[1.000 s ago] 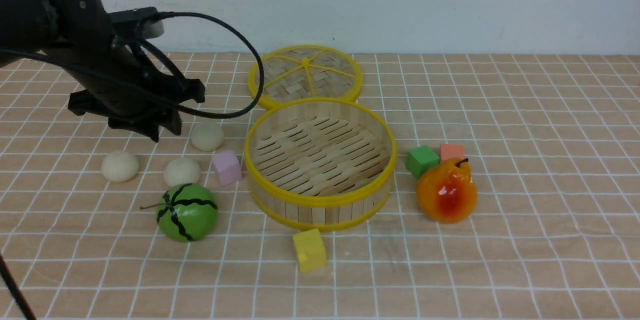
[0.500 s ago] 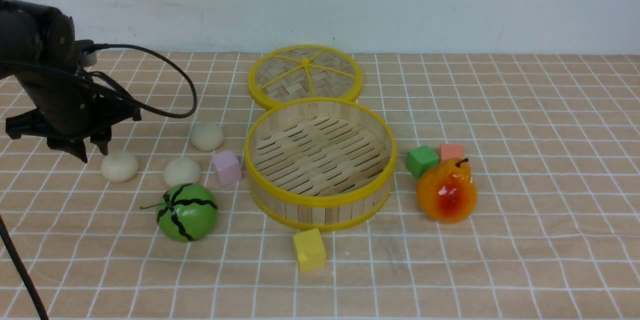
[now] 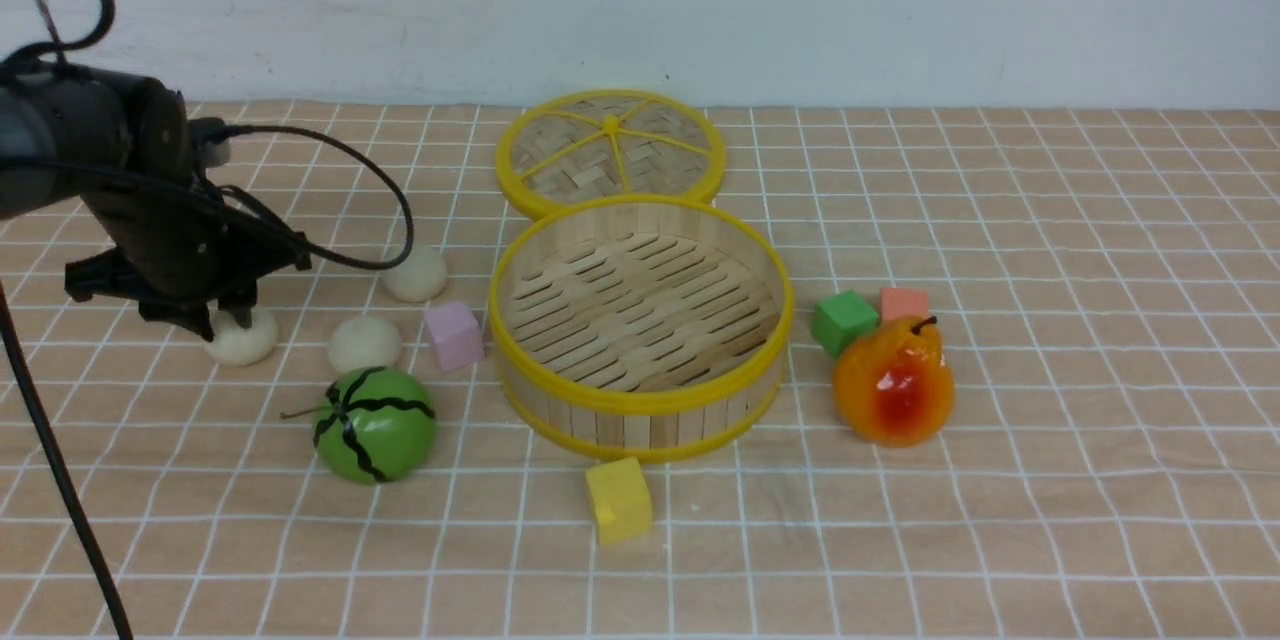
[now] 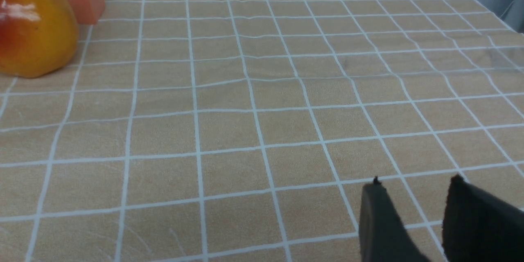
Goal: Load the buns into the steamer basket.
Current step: Use the left arm to grab a steamed stuffed bun, then use the left arm to put the steamed stuffed bun into the steamer, then use the left arm to grab a steamed stuffed bun
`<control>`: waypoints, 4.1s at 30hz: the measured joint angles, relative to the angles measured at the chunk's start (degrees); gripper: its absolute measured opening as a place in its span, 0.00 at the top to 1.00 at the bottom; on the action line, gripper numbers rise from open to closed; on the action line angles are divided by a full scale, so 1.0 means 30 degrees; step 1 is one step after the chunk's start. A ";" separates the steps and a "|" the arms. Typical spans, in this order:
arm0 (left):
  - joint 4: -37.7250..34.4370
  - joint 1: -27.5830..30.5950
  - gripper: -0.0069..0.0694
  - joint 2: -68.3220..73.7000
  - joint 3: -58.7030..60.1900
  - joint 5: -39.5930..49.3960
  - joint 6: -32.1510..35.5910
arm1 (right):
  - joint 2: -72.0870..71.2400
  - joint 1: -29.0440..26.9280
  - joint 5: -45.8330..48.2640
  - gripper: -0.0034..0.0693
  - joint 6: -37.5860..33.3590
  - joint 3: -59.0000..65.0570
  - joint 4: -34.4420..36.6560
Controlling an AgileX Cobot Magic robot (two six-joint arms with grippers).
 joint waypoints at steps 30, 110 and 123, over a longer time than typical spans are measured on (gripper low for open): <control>-0.5772 -0.4152 0.92 -0.5298 -0.1559 0.3584 0.4235 | 0.0000 0.0000 0.0000 0.62 0.0000 0.0000 0.0000; -0.2232 -0.5172 0.30 -0.7957 0.5867 -0.0900 -0.0471 | 0.0000 0.0000 0.0000 0.62 0.0000 0.0000 0.0000; -0.2418 -0.3705 0.41 -0.2410 0.0481 0.0898 -0.0064 | 0.0000 0.0000 0.0000 0.62 0.0000 0.0000 0.0000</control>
